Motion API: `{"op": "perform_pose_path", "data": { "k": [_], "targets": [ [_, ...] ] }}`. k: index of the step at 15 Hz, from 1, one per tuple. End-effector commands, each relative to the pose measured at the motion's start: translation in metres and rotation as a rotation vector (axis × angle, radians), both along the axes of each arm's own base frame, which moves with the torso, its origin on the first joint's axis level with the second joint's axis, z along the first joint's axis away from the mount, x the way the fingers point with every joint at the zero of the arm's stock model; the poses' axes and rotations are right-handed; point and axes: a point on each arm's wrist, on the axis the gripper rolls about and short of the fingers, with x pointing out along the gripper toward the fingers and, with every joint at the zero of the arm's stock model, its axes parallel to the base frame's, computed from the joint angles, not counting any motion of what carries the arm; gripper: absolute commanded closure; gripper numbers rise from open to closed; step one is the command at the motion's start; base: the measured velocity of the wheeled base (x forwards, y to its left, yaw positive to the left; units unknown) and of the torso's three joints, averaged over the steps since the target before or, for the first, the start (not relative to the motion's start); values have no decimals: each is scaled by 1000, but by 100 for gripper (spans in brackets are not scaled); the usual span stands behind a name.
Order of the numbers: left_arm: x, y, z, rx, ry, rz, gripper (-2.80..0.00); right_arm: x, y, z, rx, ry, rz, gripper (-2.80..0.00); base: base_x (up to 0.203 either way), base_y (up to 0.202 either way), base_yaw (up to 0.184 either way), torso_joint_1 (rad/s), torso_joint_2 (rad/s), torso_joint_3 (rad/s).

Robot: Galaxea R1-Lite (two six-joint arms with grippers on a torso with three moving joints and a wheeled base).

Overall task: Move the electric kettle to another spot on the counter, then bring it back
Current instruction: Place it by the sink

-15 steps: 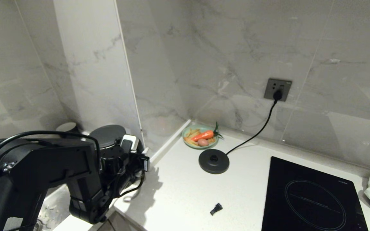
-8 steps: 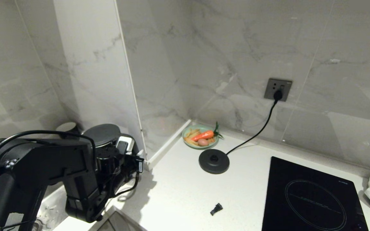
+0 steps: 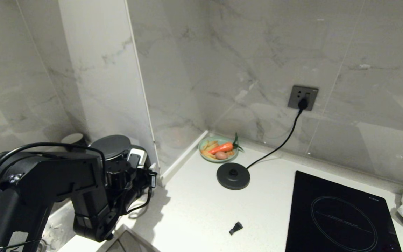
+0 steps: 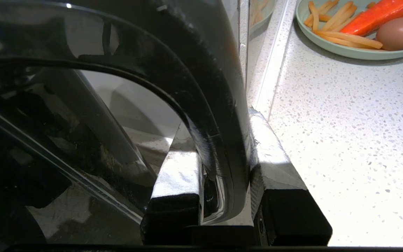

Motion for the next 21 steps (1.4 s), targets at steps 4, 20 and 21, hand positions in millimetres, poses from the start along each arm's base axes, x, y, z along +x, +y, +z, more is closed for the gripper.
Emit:
{"op": "perform_pose_path", "data": {
  "k": [4,20,21],
  "targets": [
    [-2,-3,2,-4,-10,-5,0,0,0,0,0,2,0,0,0,0,0,0,0,0],
    [-17,2,5,2,26,6,-280,0,0,0,0,1,0,0,0,0,0,0,0,0],
    [-17,2,5,1,28,7,-280,0,0,0,0,2,0,0,0,0,0,0,0,0]
  ]
}}
